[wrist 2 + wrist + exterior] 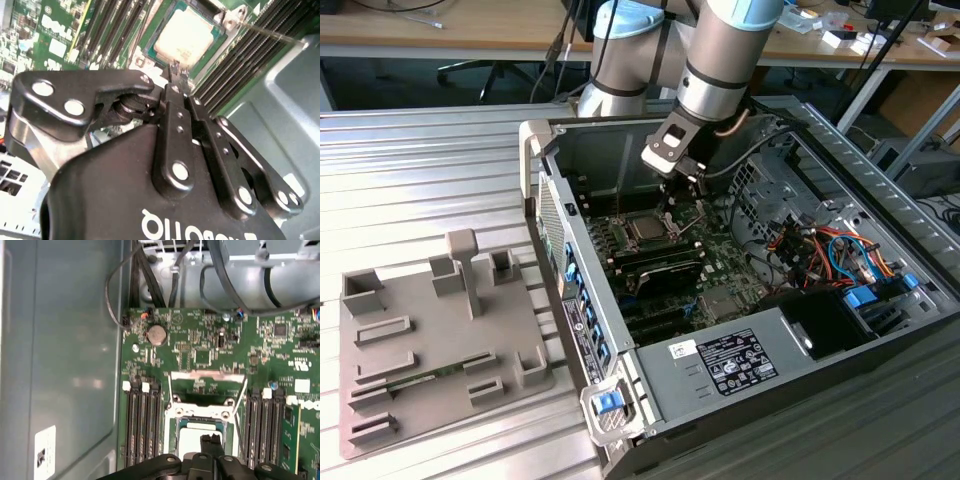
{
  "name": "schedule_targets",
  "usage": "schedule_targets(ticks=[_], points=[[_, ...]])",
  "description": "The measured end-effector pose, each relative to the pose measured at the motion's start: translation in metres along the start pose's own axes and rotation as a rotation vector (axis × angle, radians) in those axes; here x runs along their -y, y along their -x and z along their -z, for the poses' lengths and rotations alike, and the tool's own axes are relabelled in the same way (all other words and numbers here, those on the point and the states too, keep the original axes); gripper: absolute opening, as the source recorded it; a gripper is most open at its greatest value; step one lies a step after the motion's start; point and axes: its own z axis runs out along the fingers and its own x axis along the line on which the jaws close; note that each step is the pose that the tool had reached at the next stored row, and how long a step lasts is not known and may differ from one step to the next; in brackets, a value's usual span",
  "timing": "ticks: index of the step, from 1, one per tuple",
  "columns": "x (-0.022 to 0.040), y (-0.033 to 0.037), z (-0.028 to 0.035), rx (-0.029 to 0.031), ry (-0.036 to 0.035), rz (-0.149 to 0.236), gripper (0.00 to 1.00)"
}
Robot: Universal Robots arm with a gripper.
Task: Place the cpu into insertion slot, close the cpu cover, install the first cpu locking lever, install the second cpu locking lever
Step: 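Close the cpu cover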
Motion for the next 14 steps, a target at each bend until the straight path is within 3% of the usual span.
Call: schedule_targets(ticks=[3, 8, 11, 14], points=[[-0.0101, 0.0004, 0.0025, -0.0004, -0.005, 0.0, 0.11], [-0.0192, 0.0008, 0.0097, -0.0008, -0.0096, 0.0, 0.11], [-0.0244, 0.0011, 0.0102, -0.0006, -0.0134, 0.0, 0.11], [-0.0342, 0.0014, 0.0104, -0.0012, -0.0205, 0.0, 0.11]])
